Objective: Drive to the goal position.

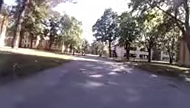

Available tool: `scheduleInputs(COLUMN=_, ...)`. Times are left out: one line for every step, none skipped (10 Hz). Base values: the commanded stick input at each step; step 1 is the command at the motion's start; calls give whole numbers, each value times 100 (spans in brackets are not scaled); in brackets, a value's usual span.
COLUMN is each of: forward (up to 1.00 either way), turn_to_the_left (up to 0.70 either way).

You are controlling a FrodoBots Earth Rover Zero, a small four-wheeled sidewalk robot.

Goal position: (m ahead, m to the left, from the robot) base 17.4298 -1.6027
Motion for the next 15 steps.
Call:
scheduleInputs(forward=45, turn_to_the_left=0)
scheduleInputs(forward=45, turn_to_the_left=0)
scheduleInputs(forward=45, turn_to_the_left=0)
scheduleInputs(forward=45, turn_to_the_left=0)
scheduleInputs(forward=45, turn_to_the_left=0)
scheduleInputs(forward=45, turn_to_the_left=0)
scheduleInputs(forward=45, turn_to_the_left=0)
scheduleInputs(forward=45, turn_to_the_left=0)
scheduleInputs(forward=45, turn_to_the_left=0)
scheduleInputs(forward=45, turn_to_the_left=0)
scheduleInputs(forward=45, turn_to_the_left=0)
scheduleInputs(forward=45, turn_to_the_left=0)
scheduleInputs(forward=45, turn_to_the_left=0)
scheduleInputs(forward=45, turn_to_the_left=0)
scheduleInputs(forward=45, turn_to_the_left=0)
